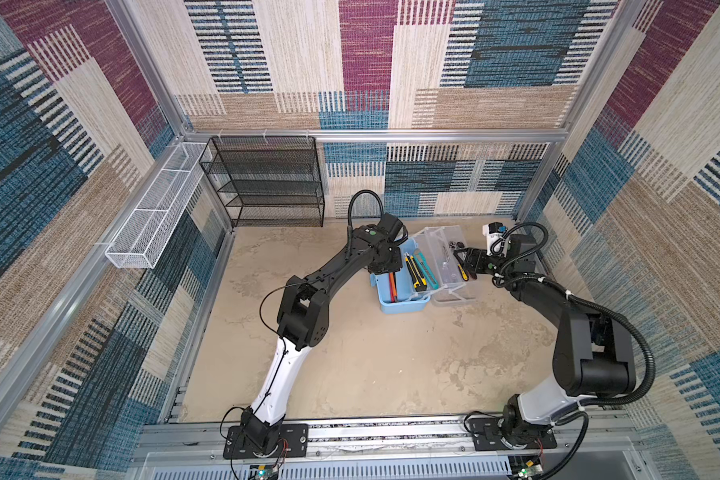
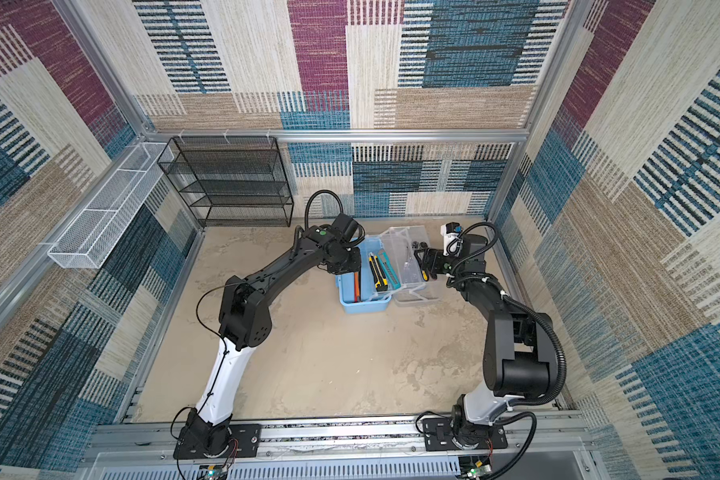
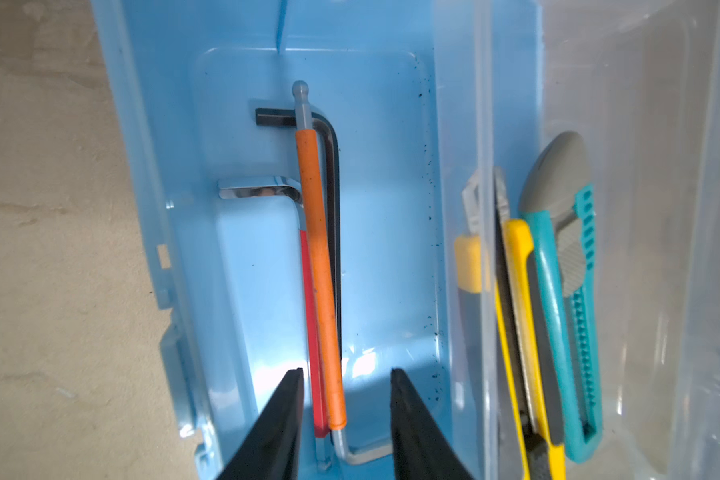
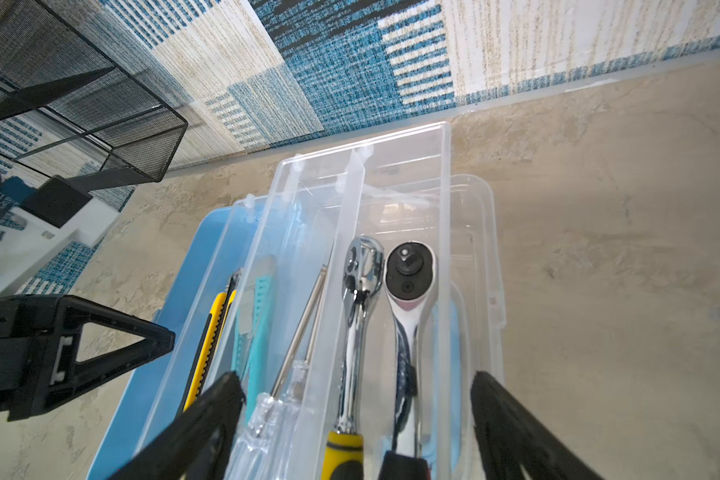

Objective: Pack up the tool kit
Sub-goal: 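Lower the orange hex key beside the red key and open the left gripper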

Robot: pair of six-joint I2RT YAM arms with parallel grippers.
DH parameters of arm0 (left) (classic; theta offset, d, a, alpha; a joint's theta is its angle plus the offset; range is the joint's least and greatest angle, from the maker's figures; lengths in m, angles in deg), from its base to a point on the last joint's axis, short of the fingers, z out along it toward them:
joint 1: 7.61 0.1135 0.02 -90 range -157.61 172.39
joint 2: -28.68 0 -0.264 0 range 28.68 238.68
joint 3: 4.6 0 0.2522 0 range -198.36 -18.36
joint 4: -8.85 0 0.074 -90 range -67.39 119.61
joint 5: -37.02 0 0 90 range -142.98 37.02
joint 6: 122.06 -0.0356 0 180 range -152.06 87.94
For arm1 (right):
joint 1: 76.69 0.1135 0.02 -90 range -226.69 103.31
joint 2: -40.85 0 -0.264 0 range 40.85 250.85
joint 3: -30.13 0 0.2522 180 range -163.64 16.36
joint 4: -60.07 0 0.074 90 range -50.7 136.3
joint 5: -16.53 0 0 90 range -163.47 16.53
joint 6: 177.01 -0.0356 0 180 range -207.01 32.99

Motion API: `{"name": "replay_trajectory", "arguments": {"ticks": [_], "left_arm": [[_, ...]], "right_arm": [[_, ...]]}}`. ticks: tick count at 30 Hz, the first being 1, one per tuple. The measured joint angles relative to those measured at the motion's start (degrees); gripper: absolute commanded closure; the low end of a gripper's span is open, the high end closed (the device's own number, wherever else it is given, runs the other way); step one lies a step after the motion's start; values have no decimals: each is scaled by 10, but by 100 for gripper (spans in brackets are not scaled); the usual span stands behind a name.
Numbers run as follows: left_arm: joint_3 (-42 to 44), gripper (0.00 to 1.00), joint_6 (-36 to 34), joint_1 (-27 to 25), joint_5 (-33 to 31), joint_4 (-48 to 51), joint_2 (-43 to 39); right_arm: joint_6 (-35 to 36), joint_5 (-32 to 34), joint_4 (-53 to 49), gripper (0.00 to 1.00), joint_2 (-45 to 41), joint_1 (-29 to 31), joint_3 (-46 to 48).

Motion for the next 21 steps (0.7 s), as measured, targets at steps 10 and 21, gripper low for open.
{"name": "replay_trajectory", "arguments": {"ticks": [10, 21], "left_arm": [[7, 43, 0, 0, -17, 0, -33], [82, 43, -6, 0, -47, -4, -93]], "right_arm": [[0, -6, 0, 12, 8, 0, -4], [4, -34, 1, 14, 35, 0, -24]]}}
